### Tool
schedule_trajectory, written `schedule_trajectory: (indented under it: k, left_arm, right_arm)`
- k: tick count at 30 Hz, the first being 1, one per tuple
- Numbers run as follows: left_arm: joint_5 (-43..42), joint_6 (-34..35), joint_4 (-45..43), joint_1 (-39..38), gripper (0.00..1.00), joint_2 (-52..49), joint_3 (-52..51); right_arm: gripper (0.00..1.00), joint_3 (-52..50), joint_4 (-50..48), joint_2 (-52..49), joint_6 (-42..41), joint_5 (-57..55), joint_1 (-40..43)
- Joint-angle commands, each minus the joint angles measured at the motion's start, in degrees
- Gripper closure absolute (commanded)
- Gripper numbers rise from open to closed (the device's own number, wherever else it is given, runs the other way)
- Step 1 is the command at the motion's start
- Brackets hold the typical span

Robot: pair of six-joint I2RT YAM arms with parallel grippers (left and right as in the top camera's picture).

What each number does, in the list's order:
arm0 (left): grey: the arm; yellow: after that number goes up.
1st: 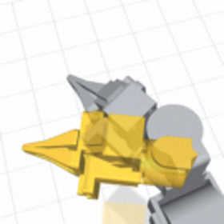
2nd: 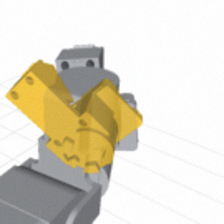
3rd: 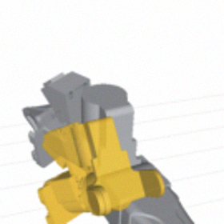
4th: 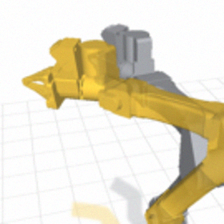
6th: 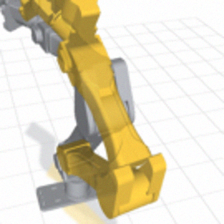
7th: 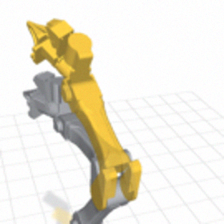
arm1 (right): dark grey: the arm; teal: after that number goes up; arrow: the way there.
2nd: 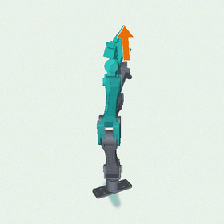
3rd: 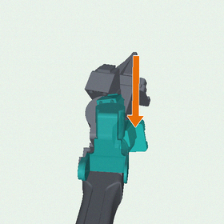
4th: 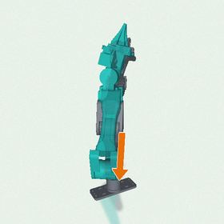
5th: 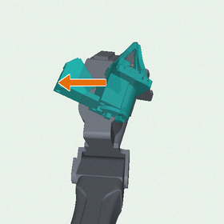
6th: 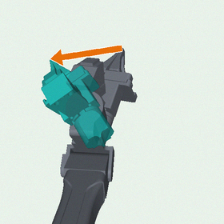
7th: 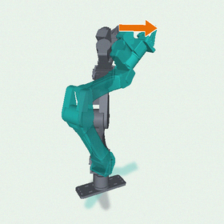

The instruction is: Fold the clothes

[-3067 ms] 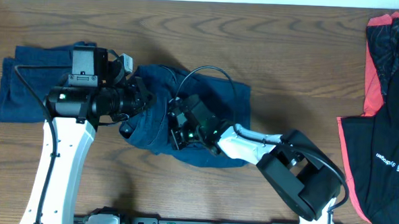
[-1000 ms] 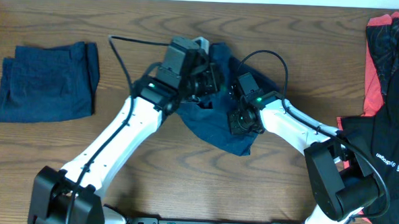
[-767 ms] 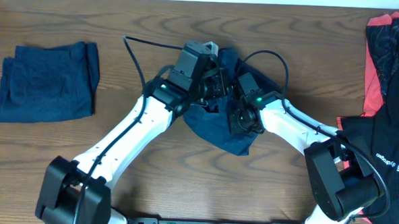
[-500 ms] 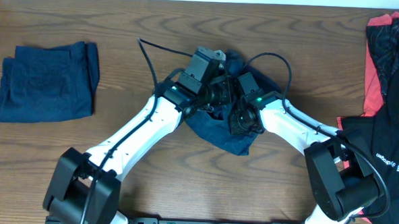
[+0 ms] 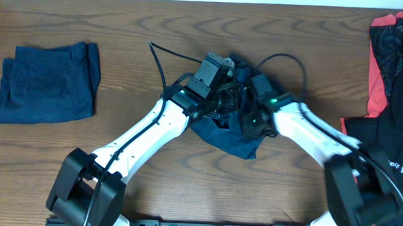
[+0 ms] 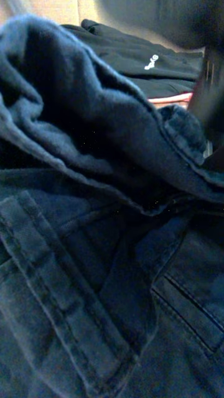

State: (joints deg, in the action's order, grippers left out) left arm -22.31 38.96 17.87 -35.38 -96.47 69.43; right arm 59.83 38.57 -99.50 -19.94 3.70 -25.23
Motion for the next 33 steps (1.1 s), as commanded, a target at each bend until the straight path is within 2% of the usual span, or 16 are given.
schedule_trajectory:
  k: [1, 11, 17, 24, 29, 31, 33]
  left_arm:
    - [-1.14, -0.79, 0.11, -0.17, 0.94, -0.52, 1.62]
    - [-0.81, -0.74, 0.02, -0.24, 0.94, -0.52, 1.57]
    - [4.07, -0.7, -0.15, -0.24, 0.91, -0.63, 1.14]
    - [5.07, -0.72, -5.79, -0.9, 0.83, -2.47, 1.14]
    - [5.03, -0.7, -8.87, -2.21, 0.83, -5.29, 1.11]
    - [5.01, -0.68, -9.6, -3.13, 0.77, -6.29, 1.11]
    - [5.01, -0.74, -10.1, -4.09, 0.59, -6.62, 1.11]
  right_arm:
    - [0.94, 0.22, 1.29, 6.1, -0.17, -4.85, 2.71]
    - [0.96, -0.22, 2.05, 2.47, -0.22, -7.98, 9.16]
    - [0.98, -0.22, -2.01, -3.48, -0.2, -6.64, 9.42]
    - [0.99, -0.24, -3.21, -7.34, -1.46, -3.39, 9.4]
    - [0.99, -0.28, -3.17, -7.39, -1.46, -3.21, 9.4]
    - [0.99, -0.28, -3.04, -7.39, -1.46, -3.23, 9.4]
    - [0.99, -0.28, -3.04, -7.39, -1.46, -3.23, 9.4]
